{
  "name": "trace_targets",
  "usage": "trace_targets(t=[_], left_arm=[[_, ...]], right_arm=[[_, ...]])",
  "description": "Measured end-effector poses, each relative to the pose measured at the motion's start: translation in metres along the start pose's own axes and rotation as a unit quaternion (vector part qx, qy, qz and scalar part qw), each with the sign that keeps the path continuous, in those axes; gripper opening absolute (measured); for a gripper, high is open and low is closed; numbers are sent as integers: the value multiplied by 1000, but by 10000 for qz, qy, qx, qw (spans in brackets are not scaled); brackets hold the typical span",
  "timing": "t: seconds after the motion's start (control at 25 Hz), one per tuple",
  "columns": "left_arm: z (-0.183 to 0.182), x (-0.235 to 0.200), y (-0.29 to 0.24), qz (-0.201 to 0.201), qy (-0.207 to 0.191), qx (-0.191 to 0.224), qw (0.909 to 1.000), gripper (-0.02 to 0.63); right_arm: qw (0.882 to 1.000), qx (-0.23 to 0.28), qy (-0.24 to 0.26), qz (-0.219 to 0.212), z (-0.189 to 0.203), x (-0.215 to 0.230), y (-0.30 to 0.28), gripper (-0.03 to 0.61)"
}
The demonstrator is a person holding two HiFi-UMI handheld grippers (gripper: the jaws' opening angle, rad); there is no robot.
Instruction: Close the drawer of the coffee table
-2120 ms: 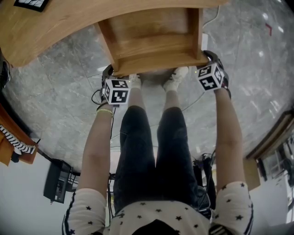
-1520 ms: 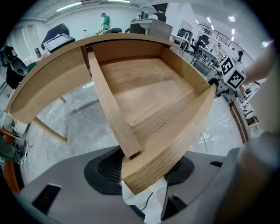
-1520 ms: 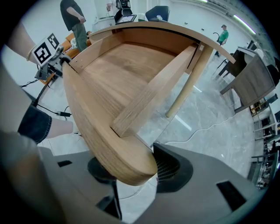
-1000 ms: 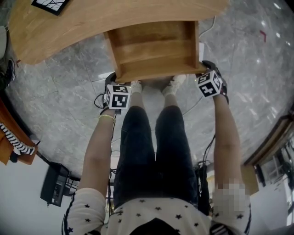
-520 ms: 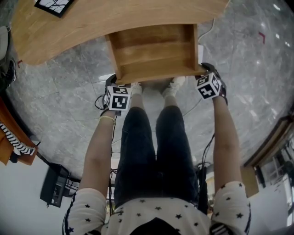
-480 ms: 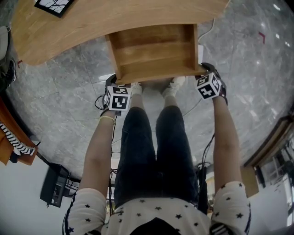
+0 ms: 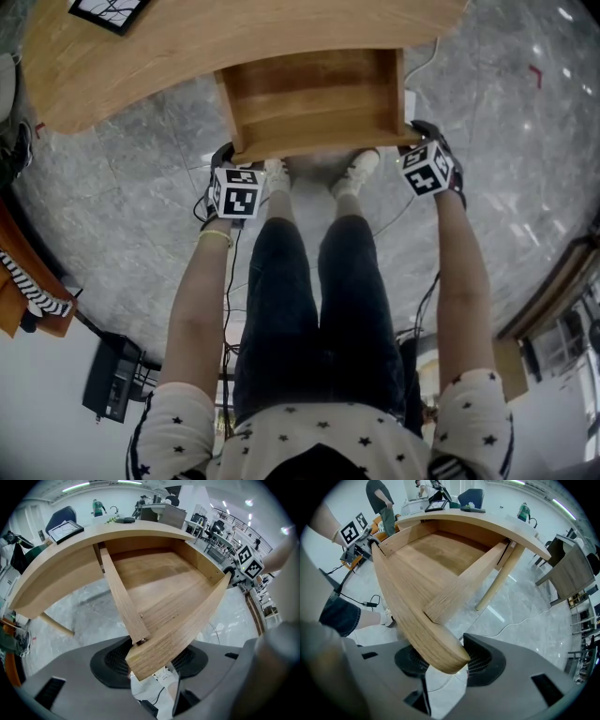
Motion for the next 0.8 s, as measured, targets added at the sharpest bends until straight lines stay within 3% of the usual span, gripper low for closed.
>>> trace_targets(t=[0.8], left_arm=[[-25,-16,-5,-53,2,170,9998,242]], right_arm=[[10000,59,34,49,-23,20,-1,190]])
Point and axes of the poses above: the fingertips, and each gripper's own axes: y backward along the fingers, x to its right, z out of its underside, the point moved 1 cm from there along y, backward along the fingers, and after that the axes turned 5 degrees about -z, right-handed, at the moved point
